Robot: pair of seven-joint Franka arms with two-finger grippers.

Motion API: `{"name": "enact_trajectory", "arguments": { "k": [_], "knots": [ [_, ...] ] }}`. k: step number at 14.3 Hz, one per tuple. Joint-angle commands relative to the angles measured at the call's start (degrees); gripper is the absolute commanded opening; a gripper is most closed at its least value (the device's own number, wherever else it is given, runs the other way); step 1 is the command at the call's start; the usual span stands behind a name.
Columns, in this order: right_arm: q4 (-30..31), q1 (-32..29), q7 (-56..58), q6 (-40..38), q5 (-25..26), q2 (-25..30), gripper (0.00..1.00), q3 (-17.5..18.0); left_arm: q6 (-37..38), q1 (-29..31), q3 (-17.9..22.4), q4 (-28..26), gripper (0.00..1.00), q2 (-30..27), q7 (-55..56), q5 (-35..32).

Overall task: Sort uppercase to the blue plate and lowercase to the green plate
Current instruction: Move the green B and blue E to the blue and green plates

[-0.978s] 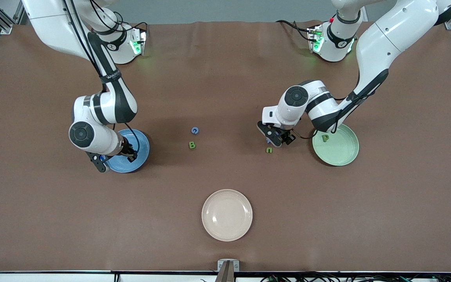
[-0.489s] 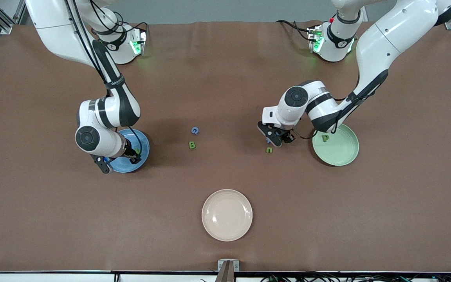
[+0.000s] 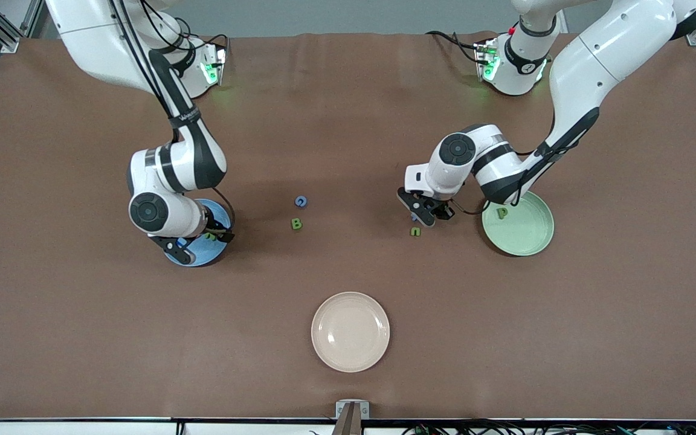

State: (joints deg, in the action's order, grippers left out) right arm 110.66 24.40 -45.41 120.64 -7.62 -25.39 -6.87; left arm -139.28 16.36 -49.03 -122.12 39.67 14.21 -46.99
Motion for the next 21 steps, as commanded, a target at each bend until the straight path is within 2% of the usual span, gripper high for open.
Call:
{"name": "enact_trajectory", "arguments": {
  "k": [1, 2, 3, 9, 11, 13, 15, 18, 21],
  "knots": [
    [0.17, 3.18, 5.06, 0.64, 0.32, 1.13, 1.00, 1.85, 0.59, -0.45, 0.25, 0.22, 0.10, 0.06, 2.56, -1.26],
    [0.26, 5.02, 6.20, 2.65, 0.32, 0.96, 1.00, 1.86, 0.94, -0.45, 0.25, 0.22, 0.03, -0.12, 2.92, -1.26],
    [0.26, 7.04, 6.47, 5.11, 0.06, 0.87, 1.00, 1.86, 1.99, -0.19, 0.16, 0.22, 0.01, -0.38, 2.92, -1.18],
    [0.61, 14.62, 9.02, 17.87, -0.03, -3.52, 0.98, 2.30, 7.00, 1.83, -2.73, 0.57, 0.01, -6.70, 6.69, 2.25],
    [0.61, 14.62, 13.93, 18.75, -0.12, -4.75, 0.98, 3.26, 8.41, 3.41, -4.14, 0.83, 0.01, -8.20, 12.03, 4.35],
    [0.61, 14.71, 15.61, 20.24, -0.12, -6.07, 0.98, 3.79, 9.11, 5.17, -5.54, 0.92, 0.00, -8.38, 22.91, 5.06],
    [0.61, 14.71, 16.84, 21.82, -0.12, -6.95, 0.98, 3.88, 10.52, 8.23, -7.30, 1.01, 0.00, -8.47, 31.01, 5.06],
    [0.52, 14.71, 17.81, 22.18, -0.12, -7.48, 0.95, 3.97, 13.33, 15.79, -11.69, 0.31, 0.01, -8.82, 36.48, 4.36],
    [0.52, 14.62, 18.96, 23.23, -0.03, -7.66, 0.83, 3.88, 13.69, 22.03, -13.72, -0.05, 0.01, -9.08, 39.65, 3.58]
  ]
}}
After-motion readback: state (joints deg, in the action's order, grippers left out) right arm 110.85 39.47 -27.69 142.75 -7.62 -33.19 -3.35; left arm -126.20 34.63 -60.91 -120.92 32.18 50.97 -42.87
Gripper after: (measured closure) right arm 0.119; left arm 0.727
